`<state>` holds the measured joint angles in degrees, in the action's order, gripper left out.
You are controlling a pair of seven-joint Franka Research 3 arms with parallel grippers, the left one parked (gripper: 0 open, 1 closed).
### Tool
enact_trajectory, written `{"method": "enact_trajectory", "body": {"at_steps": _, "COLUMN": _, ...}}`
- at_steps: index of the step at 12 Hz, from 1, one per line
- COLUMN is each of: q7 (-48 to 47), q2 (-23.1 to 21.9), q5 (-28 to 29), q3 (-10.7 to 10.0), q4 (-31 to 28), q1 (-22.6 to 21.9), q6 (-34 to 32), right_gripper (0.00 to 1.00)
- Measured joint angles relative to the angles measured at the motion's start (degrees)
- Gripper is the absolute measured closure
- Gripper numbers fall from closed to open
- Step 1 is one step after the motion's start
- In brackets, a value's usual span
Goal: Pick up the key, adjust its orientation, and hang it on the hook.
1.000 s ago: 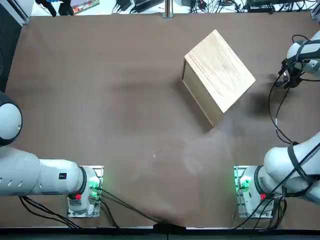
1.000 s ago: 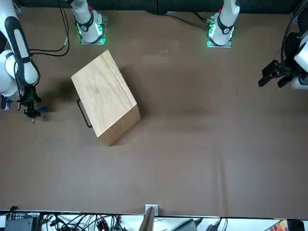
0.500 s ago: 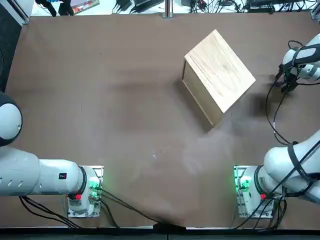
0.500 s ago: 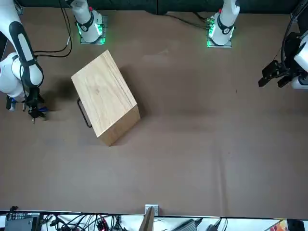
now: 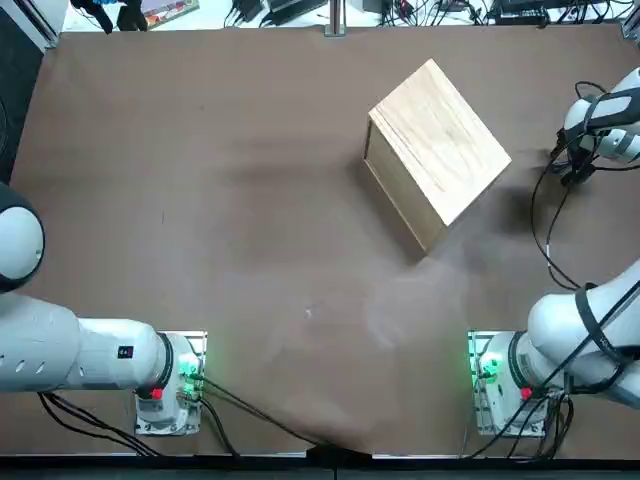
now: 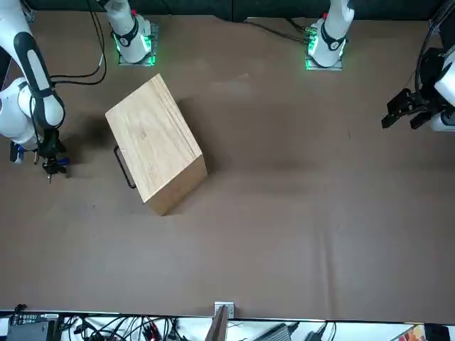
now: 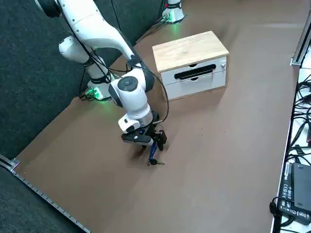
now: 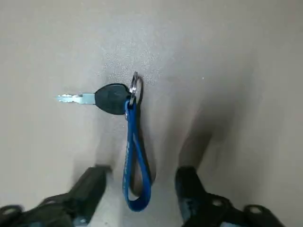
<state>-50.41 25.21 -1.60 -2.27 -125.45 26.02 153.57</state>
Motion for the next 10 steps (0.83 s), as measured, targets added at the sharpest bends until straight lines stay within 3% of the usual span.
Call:
{"method": "enact_trajectory", "body": {"at_steps": 1, "q7": 0.1, "q2": -0.1, "q5": 0.0, "q3": 0.0, "q4": 0.0, "q1": 0.0, "q6": -0.1, "right_gripper": 0.21}}
{"method": "enact_trajectory", "body": {"at_steps": 4, "q7": 0.2, "q2": -0.2, "q5": 0.0, "q3": 0.0, "q4": 0.0, "q1": 0.0, "q6": -0.2, "right_gripper": 0.61}}
{"method": "enact_trajectory", "body": {"at_steps": 6, "q7": 0.4, "q2": -0.4, "q5": 0.0, "q3": 0.1, "q4": 0.0, "q1": 0.0, "q6": -0.8, "right_gripper": 0.66}}
{"method": "enact_trajectory", "body": {"at_steps": 7, "q7": 0.6, "q2": -0.5, "q5": 0.0, "q3": 0.2, "q4": 0.1, "q1": 0.0, "q6": -1.3, "right_gripper": 0.73}}
{"method": "enact_trajectory", "body": {"at_steps": 9, "q7": 0.7, "q2": -0.9, "q5": 0.0, "q3": 0.5, "q4": 0.1, "q1": 0.0, "q6": -2.2, "right_gripper": 0.96}}
{"method": "enact_trajectory", "body": {"at_steps": 10, "q7": 0.7, "q2": -1.0, "q5": 0.0, "q3": 0.5, "q4": 0.2, "q1": 0.0, "q6": -2.5, "right_gripper": 0.96}}
